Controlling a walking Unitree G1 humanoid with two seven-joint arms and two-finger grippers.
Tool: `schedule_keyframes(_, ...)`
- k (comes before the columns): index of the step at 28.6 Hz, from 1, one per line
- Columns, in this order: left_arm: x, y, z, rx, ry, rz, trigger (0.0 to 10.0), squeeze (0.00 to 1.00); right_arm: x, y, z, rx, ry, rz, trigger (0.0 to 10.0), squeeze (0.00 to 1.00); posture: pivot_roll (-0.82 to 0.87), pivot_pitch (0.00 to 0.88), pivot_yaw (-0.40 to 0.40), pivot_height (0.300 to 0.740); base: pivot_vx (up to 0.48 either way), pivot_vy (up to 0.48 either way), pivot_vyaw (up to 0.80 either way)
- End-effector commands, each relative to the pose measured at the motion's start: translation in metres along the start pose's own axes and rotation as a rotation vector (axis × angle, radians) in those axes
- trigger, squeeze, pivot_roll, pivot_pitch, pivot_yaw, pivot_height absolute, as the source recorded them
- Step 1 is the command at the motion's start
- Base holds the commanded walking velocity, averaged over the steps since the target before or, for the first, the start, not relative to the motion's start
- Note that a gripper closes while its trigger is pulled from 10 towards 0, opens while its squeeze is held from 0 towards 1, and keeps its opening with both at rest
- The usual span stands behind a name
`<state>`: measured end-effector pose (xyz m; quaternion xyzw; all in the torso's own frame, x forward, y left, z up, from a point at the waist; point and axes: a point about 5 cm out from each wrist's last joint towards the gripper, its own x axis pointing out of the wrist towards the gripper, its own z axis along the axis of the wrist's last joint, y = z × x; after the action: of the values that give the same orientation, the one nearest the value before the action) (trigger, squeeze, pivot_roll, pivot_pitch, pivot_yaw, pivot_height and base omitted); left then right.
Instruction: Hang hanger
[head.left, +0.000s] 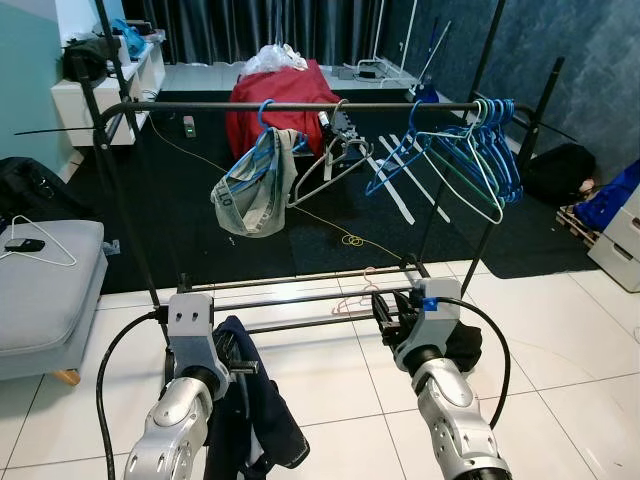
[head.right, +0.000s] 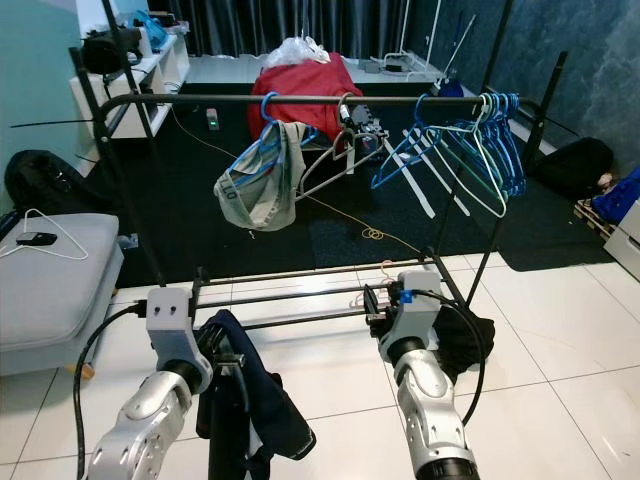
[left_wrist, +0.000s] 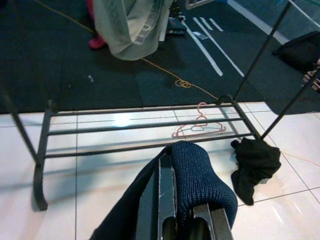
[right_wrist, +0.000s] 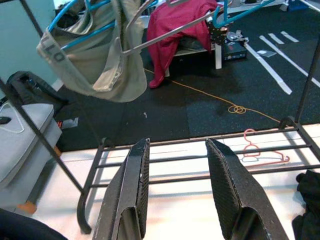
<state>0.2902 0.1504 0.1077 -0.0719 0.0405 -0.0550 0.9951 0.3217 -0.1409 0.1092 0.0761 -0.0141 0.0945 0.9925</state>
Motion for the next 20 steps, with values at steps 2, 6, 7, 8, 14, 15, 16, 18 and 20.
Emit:
schedule_keyframes(2,0.0002,-0.0005,0.0043,0.012,-0.03,-0.011,10.0,0.0,-0.0004,0.0001,-0.0004,0.007,0.004,-0.001,10.0,0.0,0.0,0.036,-0.046,0.74,0.349,0.0,0.0)
schedule_keyframes(6,0.0002,0.0002,0.004,0.011,-0.03,-0.013,10.0,0.0,-0.0003,0.0007,-0.0007,0.009,0.005,0.0,10.0,0.0,0.0,0.036,-0.046,0.74,0.352,0.0,0.0)
schedule_keyframes(7,0.0002,0.0002,0.004,0.011,-0.03,-0.013,10.0,0.0,-0.0003,0.0007,-0.0007,0.009,0.005,0.0,10.0,0.0,0.0,0.036,-0.046,0.74,0.352,0.0,0.0)
schedule_keyframes(8,0.0005,0.0002,0.0041,0.009,-0.032,-0.014,10.0,0.0,-0.0003,0.0007,-0.0005,0.009,0.004,0.0,10.0,0.0,0.0,0.034,-0.045,0.74,0.352,0.0,0.0)
schedule_keyframes(14,0.001,-0.0015,0.0047,0.004,-0.037,-0.022,10.0,0.0,-0.0007,-0.0001,0.0005,0.01,0.0,0.001,10.0,0.0,0.0,0.034,-0.044,0.74,0.352,0.0,0.0)
schedule_keyframes(15,0.0011,-0.002,0.0048,0.003,-0.038,-0.024,10.0,0.0,-0.0008,-0.0004,0.0006,0.01,0.0,0.0,10.0,0.0,0.0,0.034,-0.044,0.74,0.352,0.0,0.0)
schedule_keyframes(16,0.0011,-0.002,0.0048,0.003,-0.038,-0.024,10.0,0.0,-0.0008,-0.0004,0.0006,0.01,0.0,0.0,10.0,0.0,0.0,0.034,-0.044,0.74,0.352,0.0,0.0)
schedule_keyframes(18,0.0013,-0.0024,0.0051,0.004,-0.038,-0.024,10.0,0.0,-0.0012,-0.0012,0.0008,0.013,-0.002,-0.002,10.0,0.0,0.0,0.036,-0.044,0.74,0.352,0.0,0.0)
schedule_keyframes(20,0.0014,-0.0023,0.0053,0.004,-0.039,-0.022,10.0,0.0,-0.0014,-0.0016,0.001,0.015,-0.004,-0.004,10.0,0.0,0.0,0.036,-0.044,0.74,0.352,0.0,0.0)
